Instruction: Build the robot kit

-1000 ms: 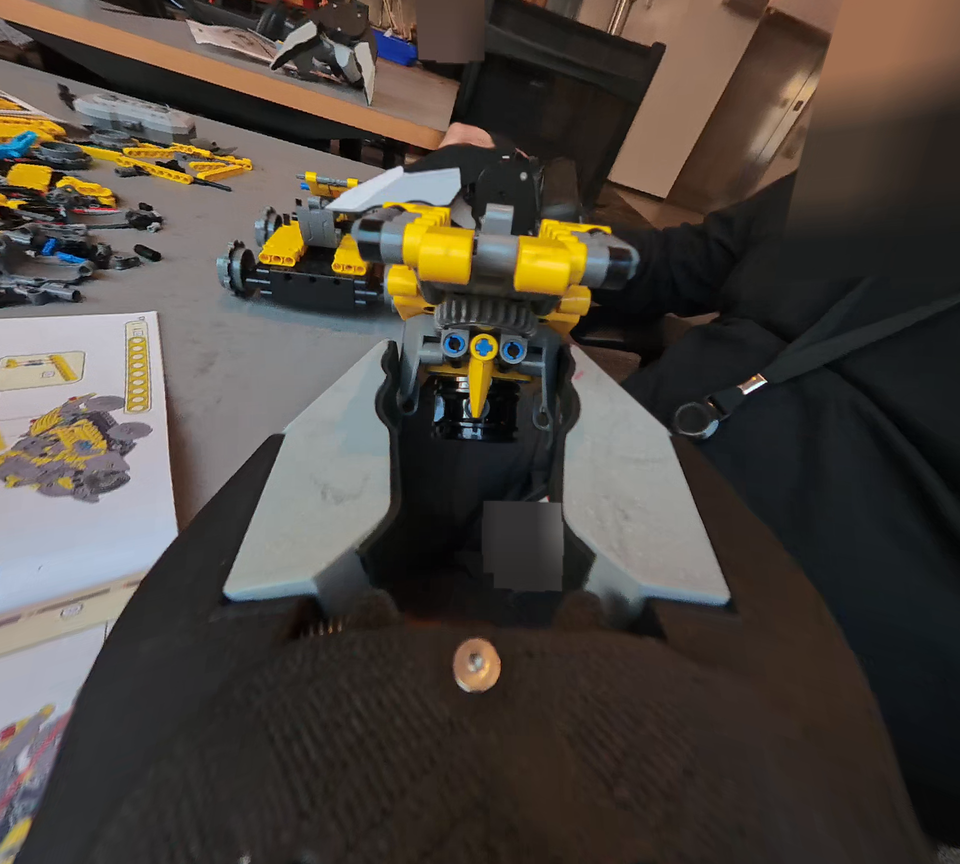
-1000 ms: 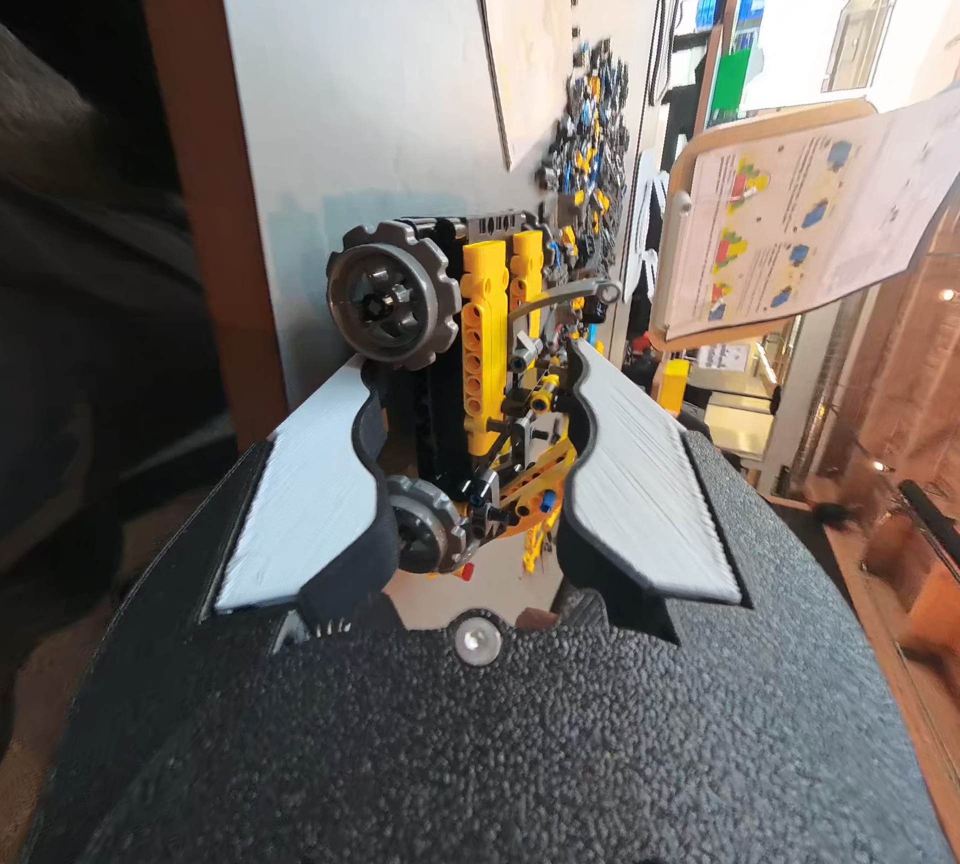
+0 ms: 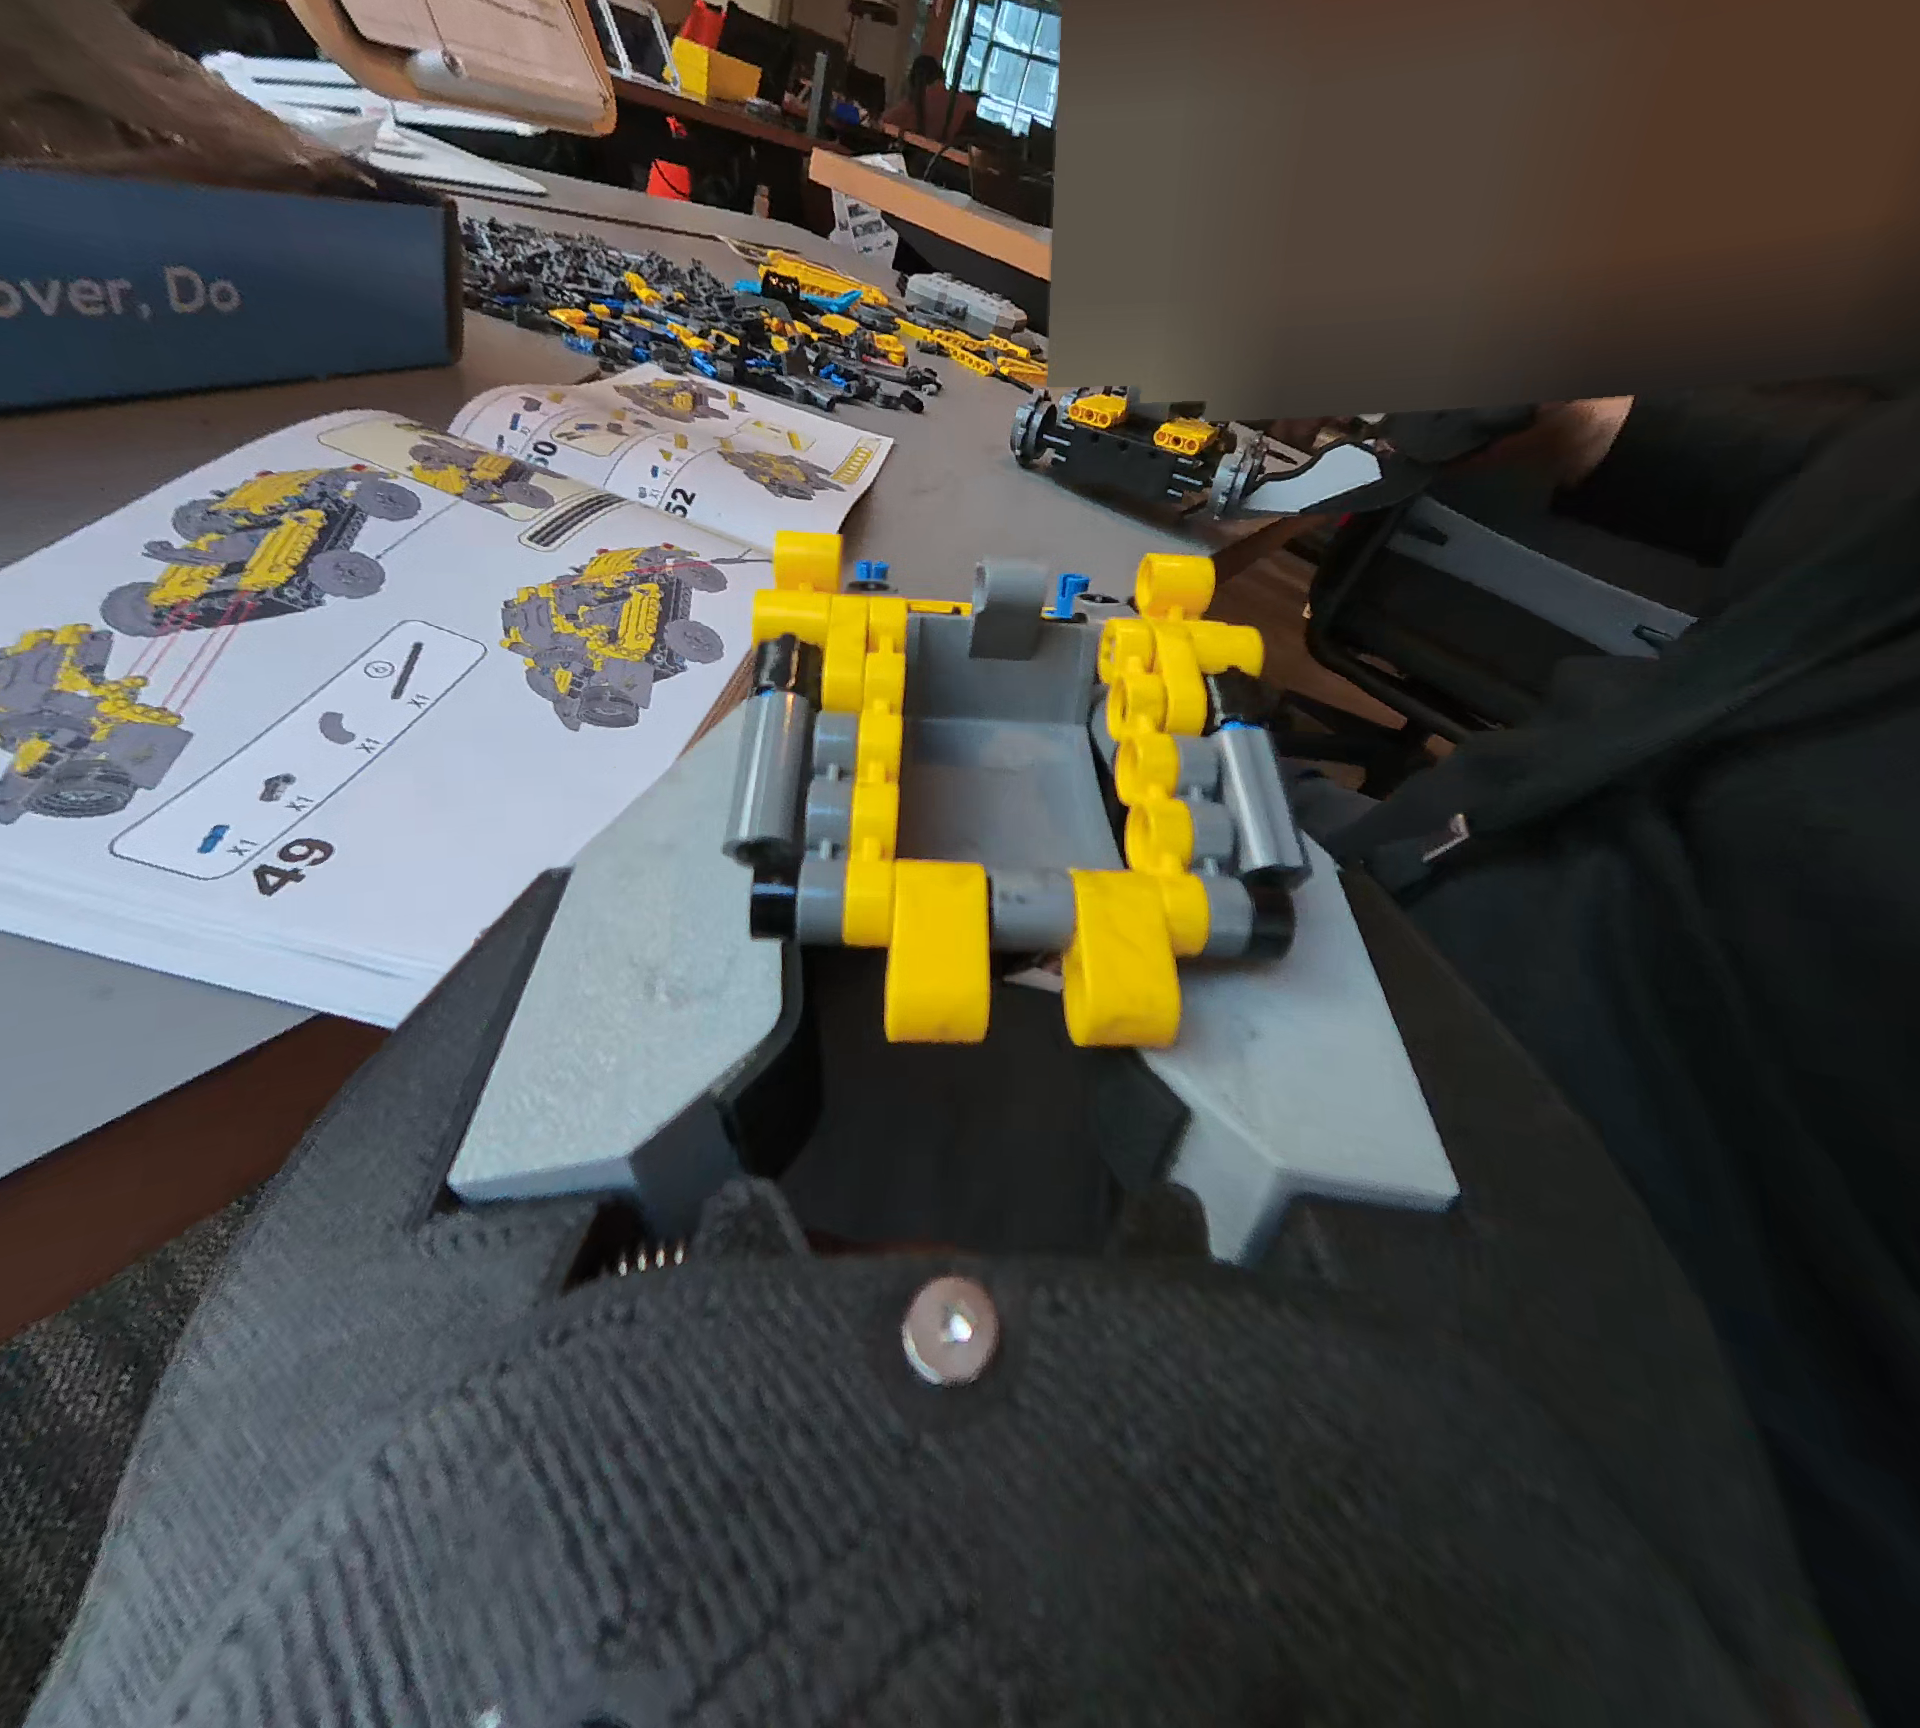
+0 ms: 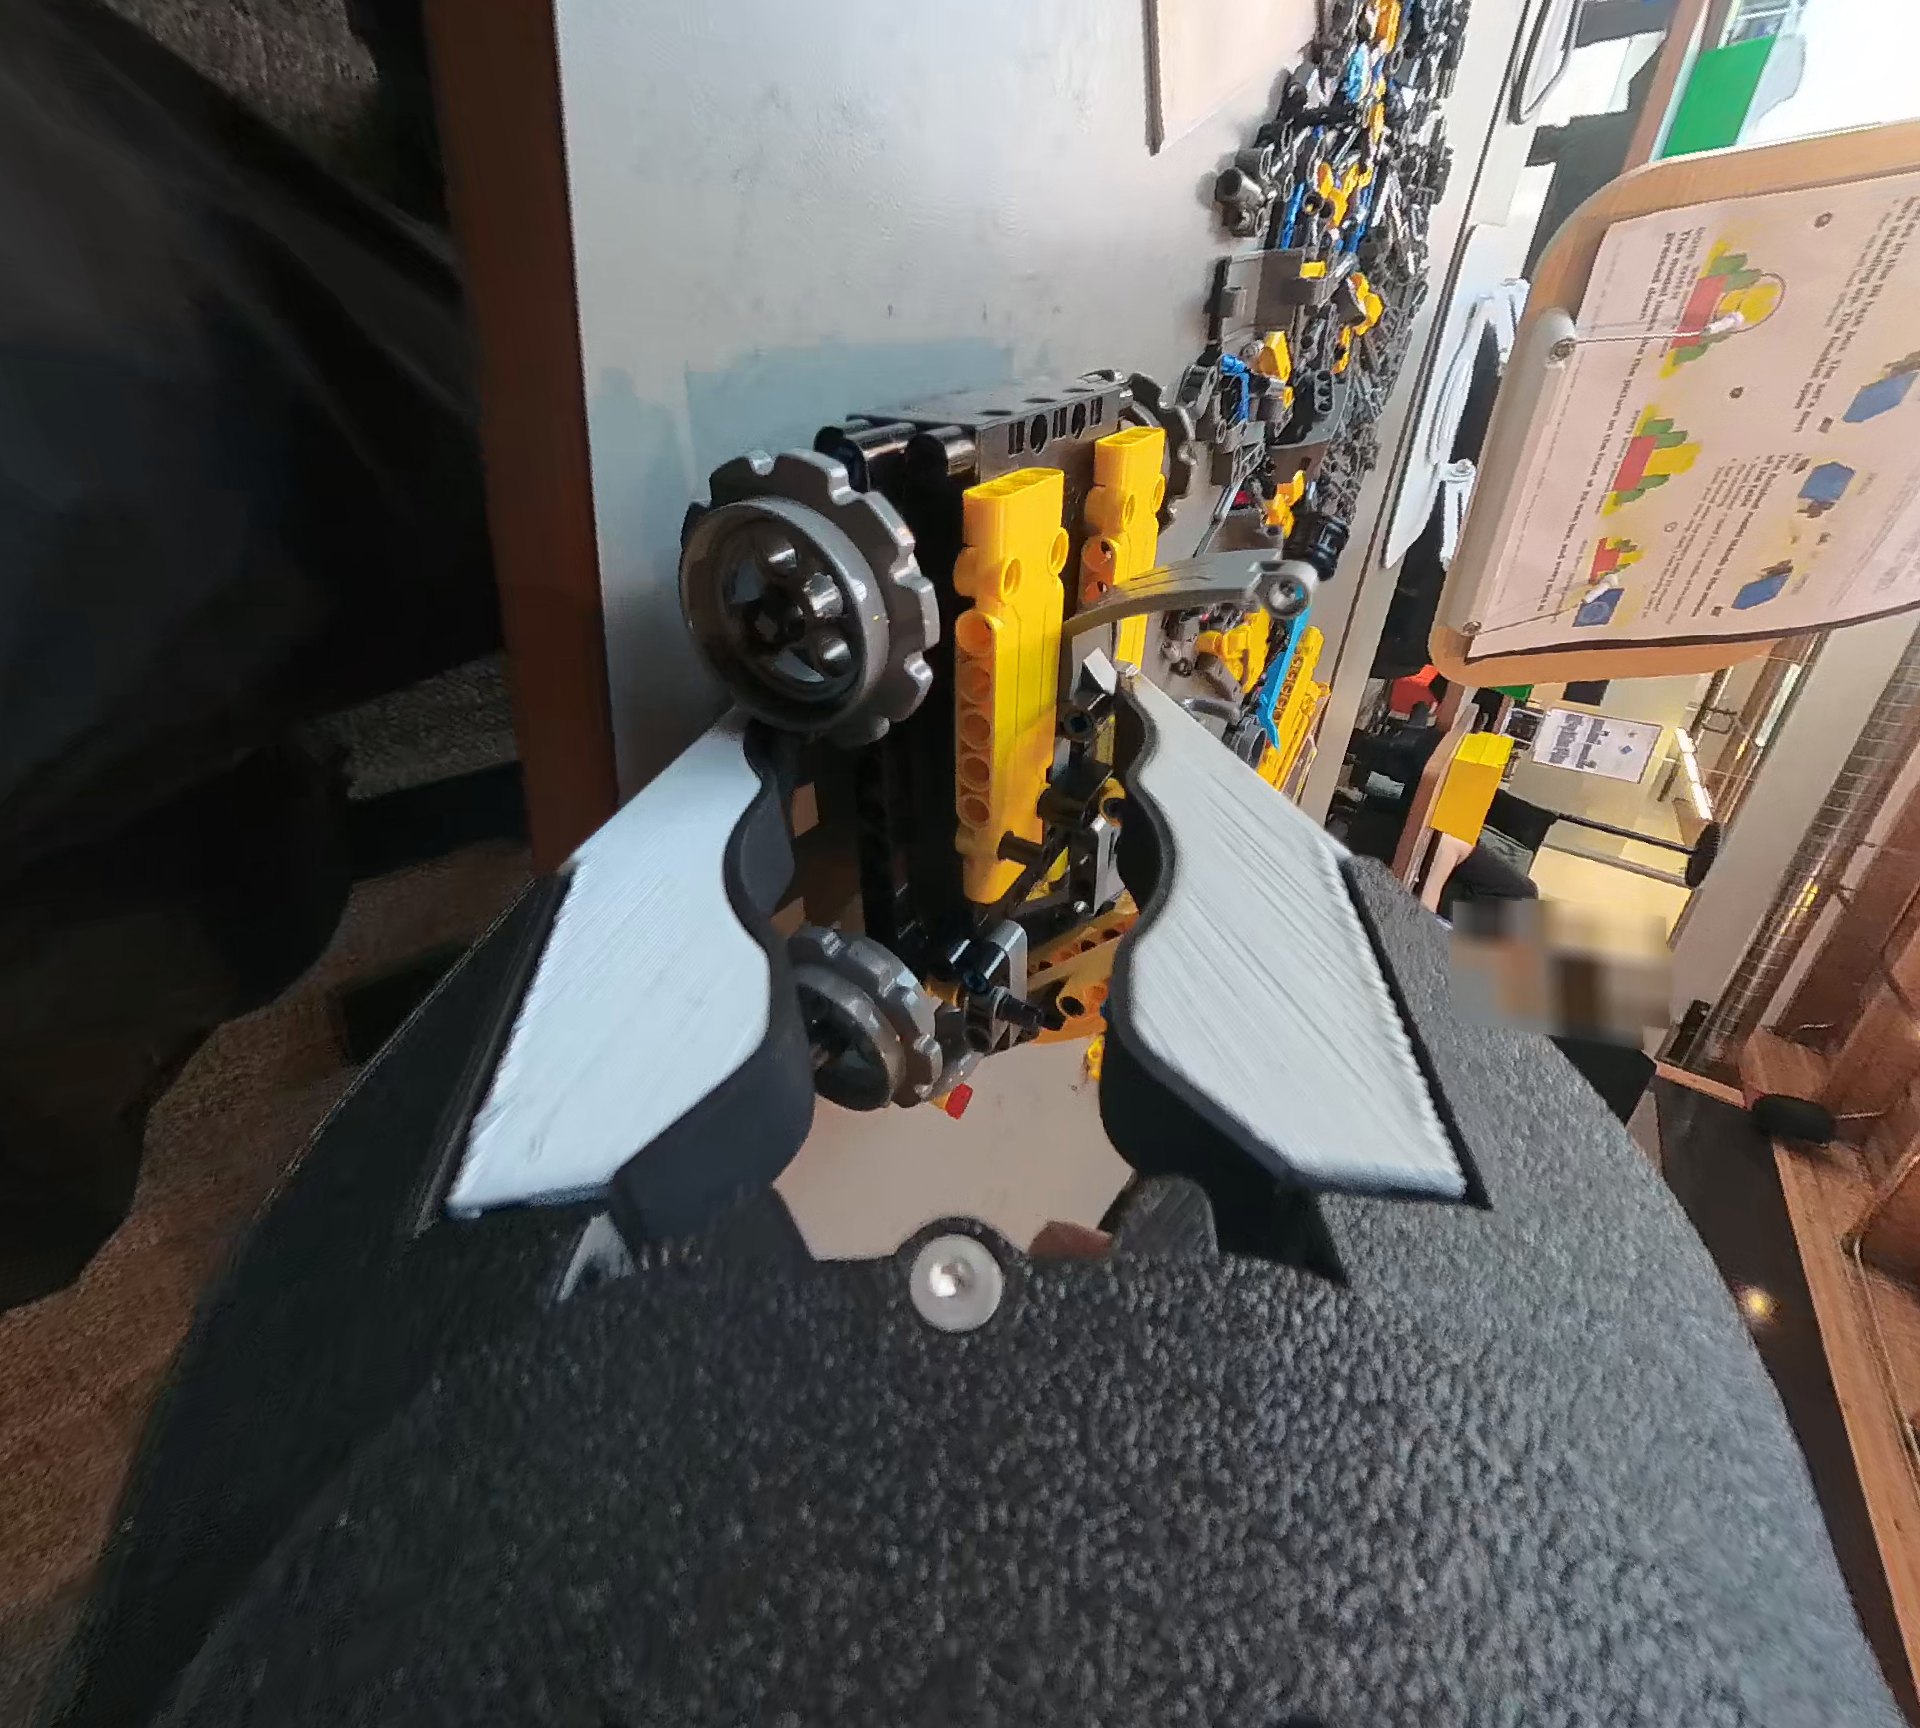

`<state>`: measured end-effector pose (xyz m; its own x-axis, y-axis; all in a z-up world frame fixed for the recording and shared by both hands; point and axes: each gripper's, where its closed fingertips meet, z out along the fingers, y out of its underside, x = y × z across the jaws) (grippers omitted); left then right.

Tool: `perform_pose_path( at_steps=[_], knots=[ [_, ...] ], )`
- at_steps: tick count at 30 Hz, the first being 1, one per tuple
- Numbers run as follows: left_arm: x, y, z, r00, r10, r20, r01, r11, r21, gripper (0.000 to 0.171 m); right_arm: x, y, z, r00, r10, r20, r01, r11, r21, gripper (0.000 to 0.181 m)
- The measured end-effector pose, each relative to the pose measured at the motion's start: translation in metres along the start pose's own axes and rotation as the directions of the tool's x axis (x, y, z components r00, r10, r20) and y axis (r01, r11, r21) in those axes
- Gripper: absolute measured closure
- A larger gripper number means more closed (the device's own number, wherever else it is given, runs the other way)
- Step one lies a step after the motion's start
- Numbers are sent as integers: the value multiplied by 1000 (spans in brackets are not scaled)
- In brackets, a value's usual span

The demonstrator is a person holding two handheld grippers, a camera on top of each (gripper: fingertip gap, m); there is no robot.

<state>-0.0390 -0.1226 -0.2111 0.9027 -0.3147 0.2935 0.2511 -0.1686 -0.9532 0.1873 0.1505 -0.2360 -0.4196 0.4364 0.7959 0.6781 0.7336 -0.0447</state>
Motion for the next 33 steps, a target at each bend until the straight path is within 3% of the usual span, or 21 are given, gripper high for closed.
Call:
perform_pose_path(
  at_steps=[3, 8, 16, 25, 29, 33],
  knots=[
    [-1, -3, -1, 999, 43, 19, -44, 998, 35, 112, 1, -1, 2, 1000, 3, 19, -2, 1000, -22, 119],
    [-4, 13, 1, 994, 98, 50, -97, 995, -20, 111, 2, -1, 6, 997, 0, 77, 5, 998, -55, 120],
    [-2, 17, -1, 997, 75, 24, -74, 997, -16, 111, 9, 4, 17, 996, 29, 90, -20, 996, -91, 120],
    [-3, 18, -7, 997, 58, 44, -58, 998, 0, 111, 8, 8, 12, 998, -46, 52, 52, 993, -107, 119],
    [-4, 21, -6, 997, 55, 53, -55, 998, -16, 111, 9, 5, 9, 982, -144, 122, 162, 975, -152, 112],
    [2, 22, -5, 997, 66, 46, -65, 998, -27, 111, 16, 2, 2, 958, -167, 233, 203, 969, -141, 116]
  ],
)
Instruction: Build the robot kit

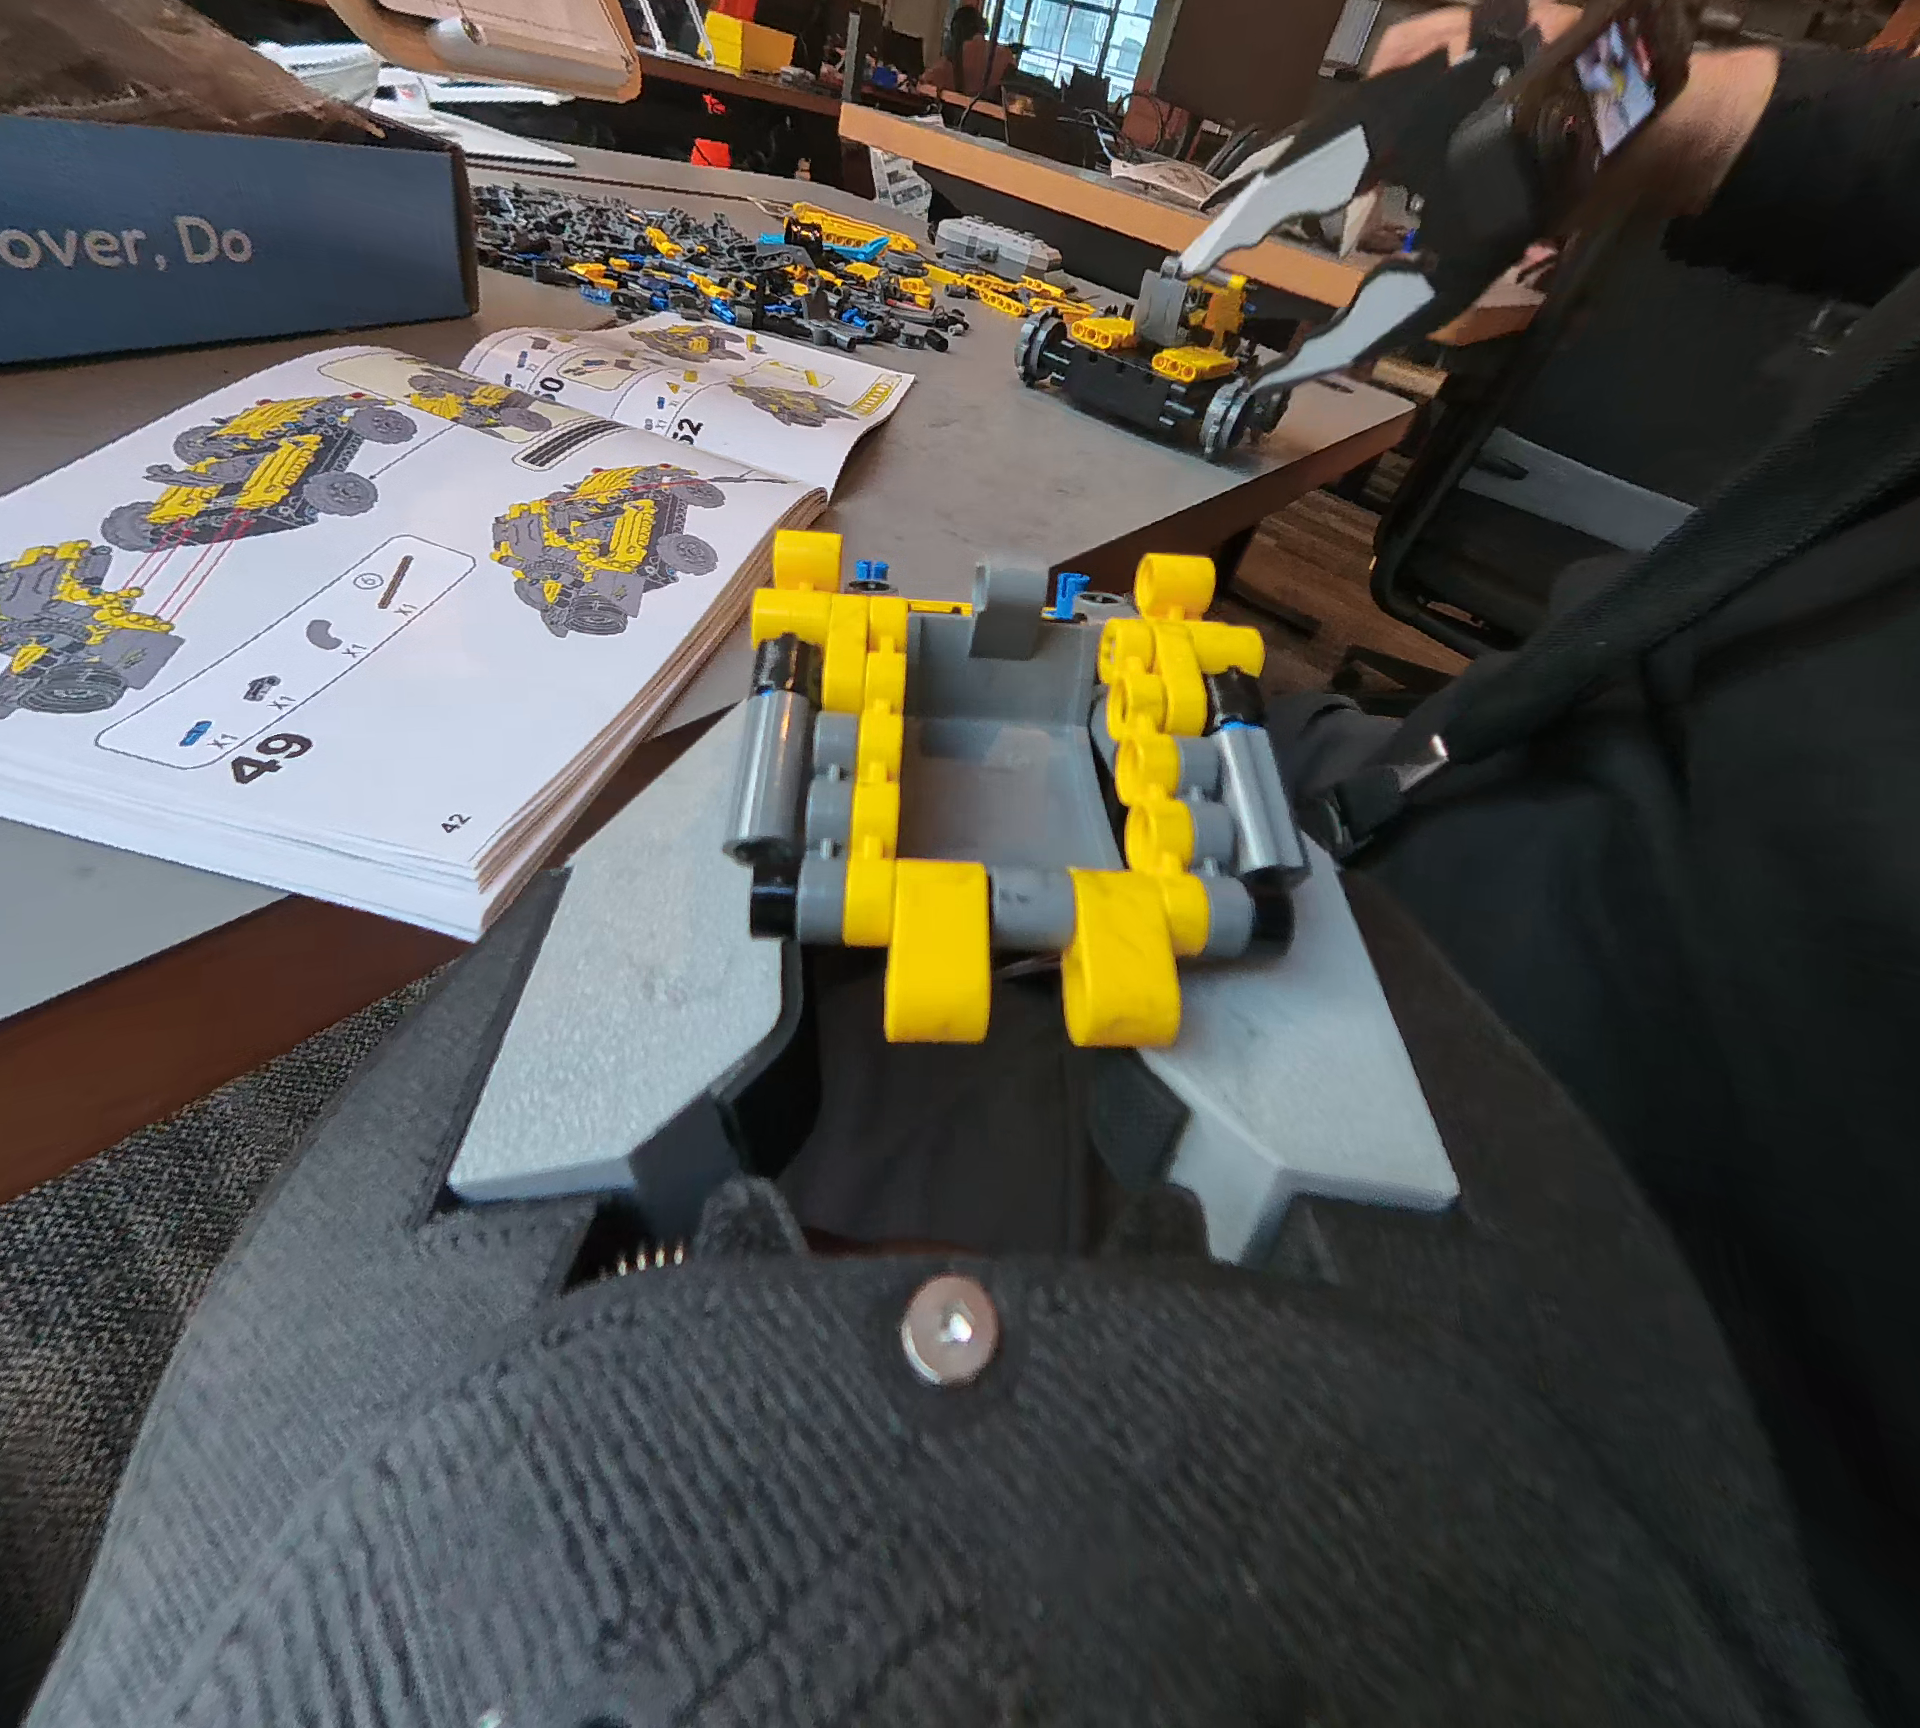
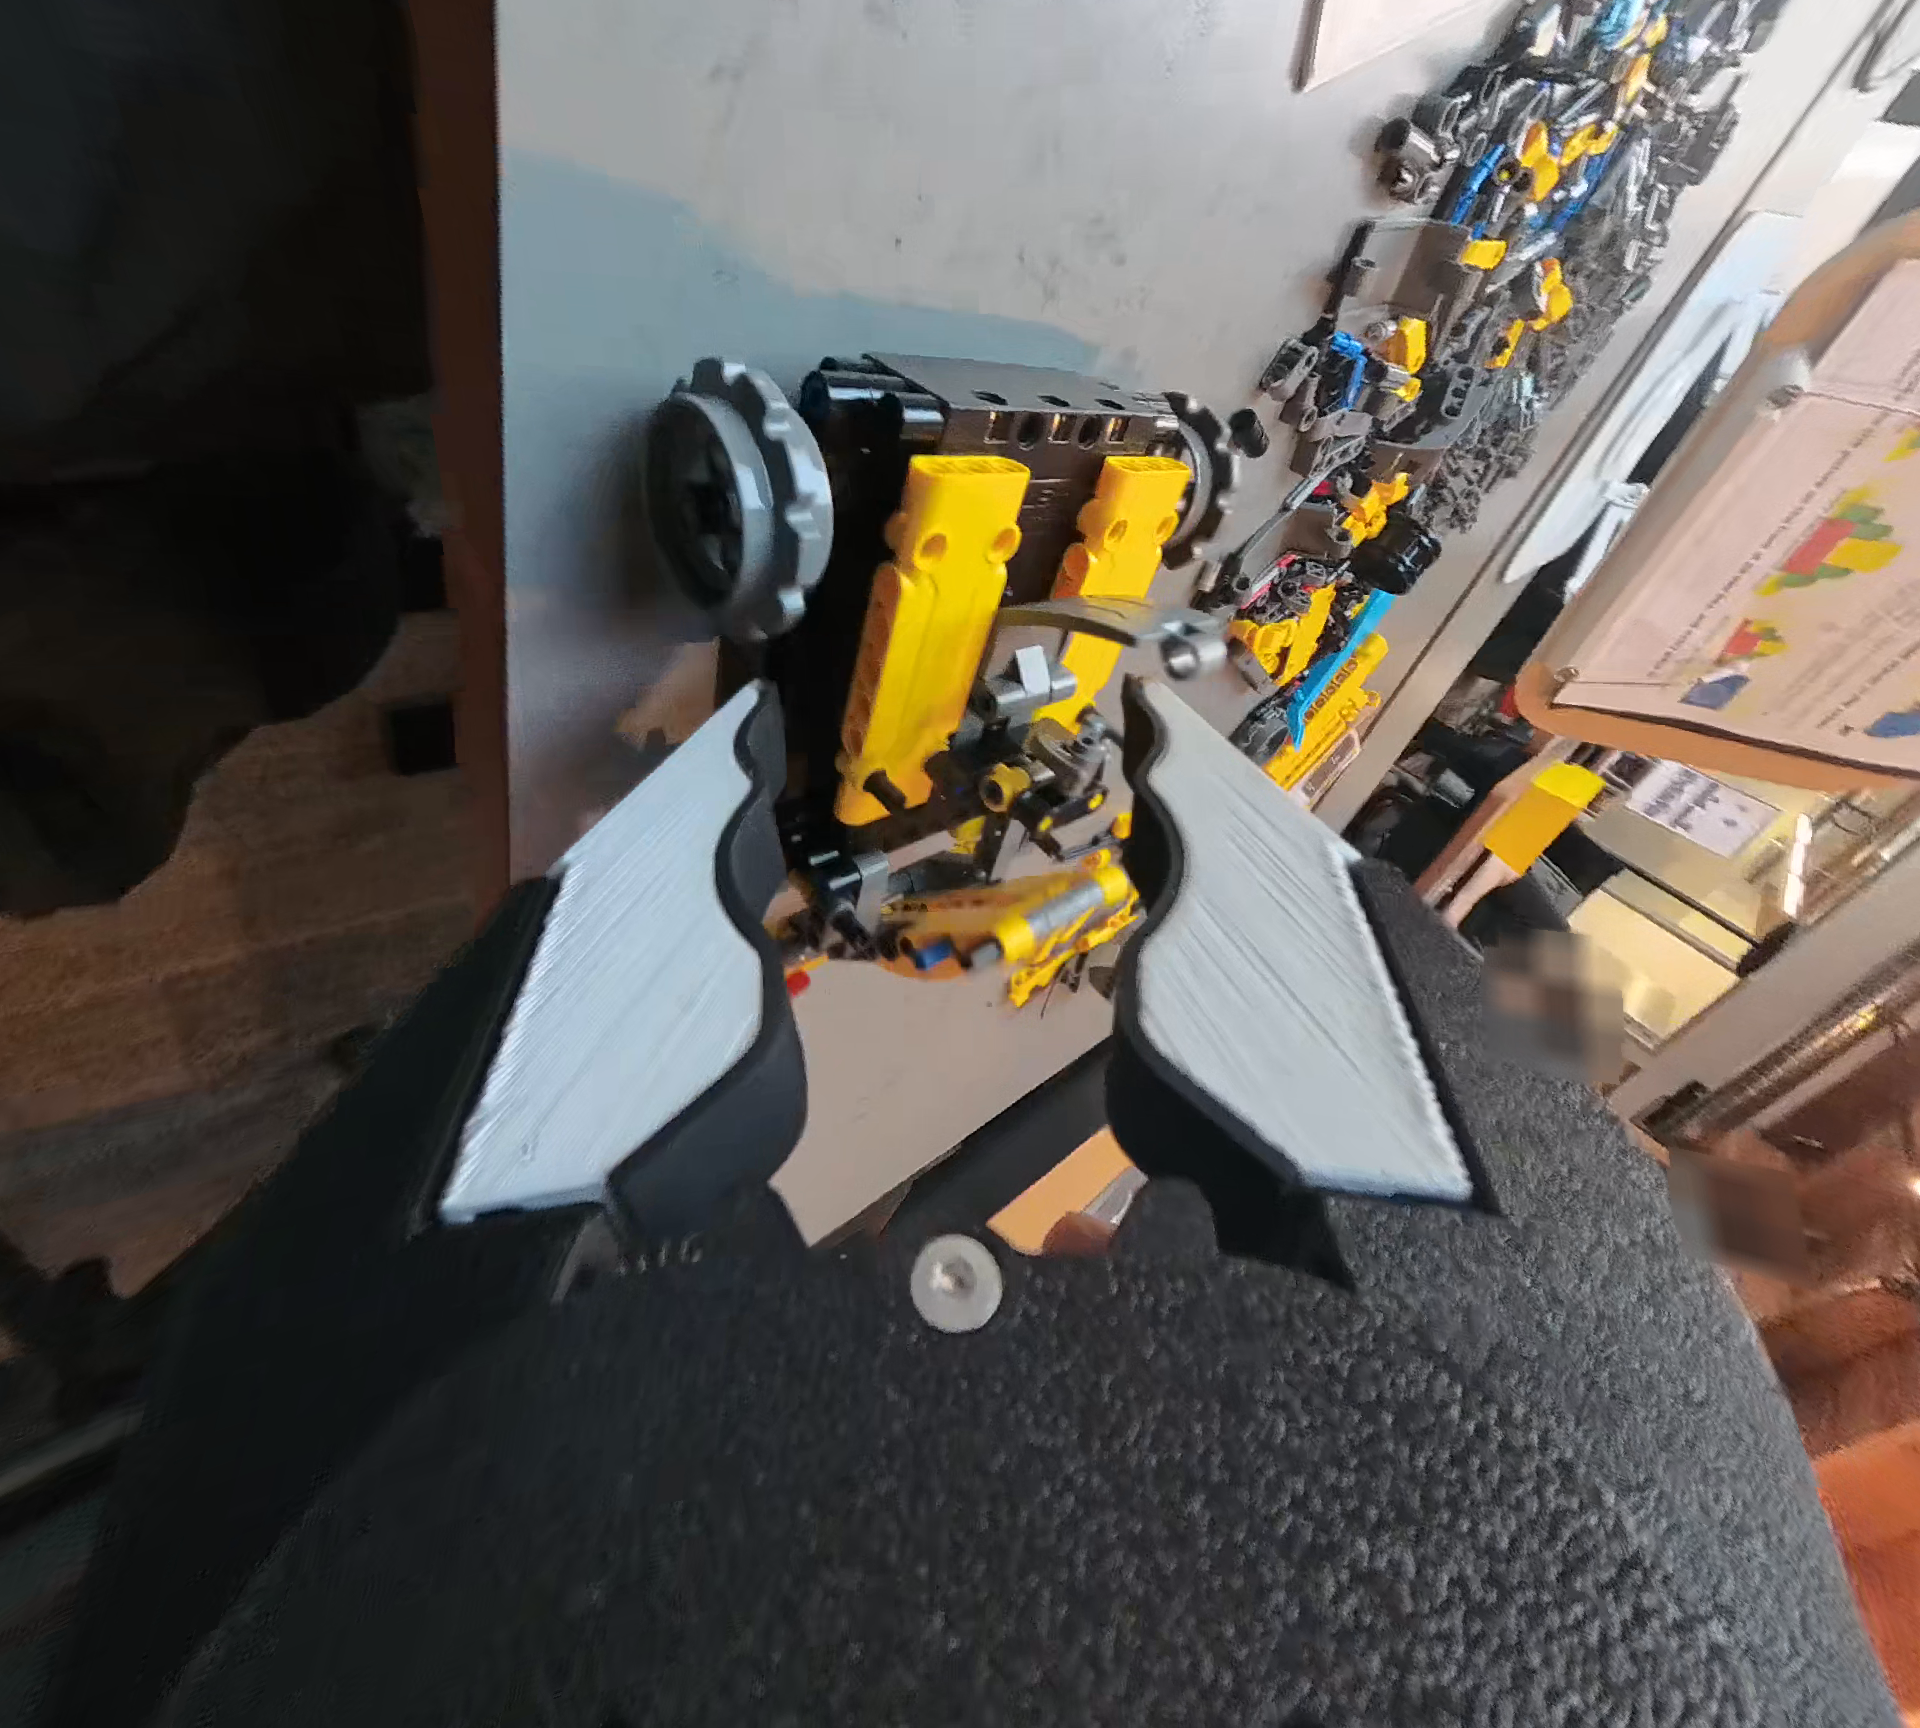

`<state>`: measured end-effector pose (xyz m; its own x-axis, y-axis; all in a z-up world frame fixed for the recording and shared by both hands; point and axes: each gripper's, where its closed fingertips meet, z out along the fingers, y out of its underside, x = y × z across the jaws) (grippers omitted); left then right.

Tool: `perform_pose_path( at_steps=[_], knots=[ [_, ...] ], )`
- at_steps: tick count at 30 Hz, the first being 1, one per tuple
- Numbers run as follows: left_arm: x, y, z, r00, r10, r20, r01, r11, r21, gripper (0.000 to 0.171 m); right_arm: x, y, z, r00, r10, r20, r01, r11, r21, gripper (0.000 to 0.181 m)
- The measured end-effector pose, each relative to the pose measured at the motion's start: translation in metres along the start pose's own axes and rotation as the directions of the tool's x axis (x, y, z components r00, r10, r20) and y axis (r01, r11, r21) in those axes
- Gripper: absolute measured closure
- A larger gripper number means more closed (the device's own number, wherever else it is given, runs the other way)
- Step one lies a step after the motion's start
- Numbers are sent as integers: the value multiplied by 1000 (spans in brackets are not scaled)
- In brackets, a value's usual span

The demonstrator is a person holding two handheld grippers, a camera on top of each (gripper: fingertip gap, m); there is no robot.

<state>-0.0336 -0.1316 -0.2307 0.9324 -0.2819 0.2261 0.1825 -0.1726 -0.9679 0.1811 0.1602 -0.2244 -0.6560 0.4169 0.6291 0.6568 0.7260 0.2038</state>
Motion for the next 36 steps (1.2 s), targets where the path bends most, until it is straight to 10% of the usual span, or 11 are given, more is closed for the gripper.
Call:
perform_pose_path(
  at_steps=[13, 21, 26, 36],
  knots=[
    [4, -1, -4, 999, 19, 46, -19, 1000, -7, 116, -19, -24, -44, 945, 275, 178, -316, 906, 281, 121],
    [13, -7, -5, 997, 30, 66, -30, 1000, -9, 111, 23, -121, -134, 788, 414, 455, -591, 306, 746, 140],
    [25, -12, -13, 989, 92, 112, -91, 996, -13, 112, 30, -183, -147, 773, 368, 517, -576, 64, 815, 151],
    [-8, -26, -37, 971, 52, 233, -41, 998, -51, 112, 32, -257, -96, 749, 389, 535, -621, 133, 773, 145]
  ],
)
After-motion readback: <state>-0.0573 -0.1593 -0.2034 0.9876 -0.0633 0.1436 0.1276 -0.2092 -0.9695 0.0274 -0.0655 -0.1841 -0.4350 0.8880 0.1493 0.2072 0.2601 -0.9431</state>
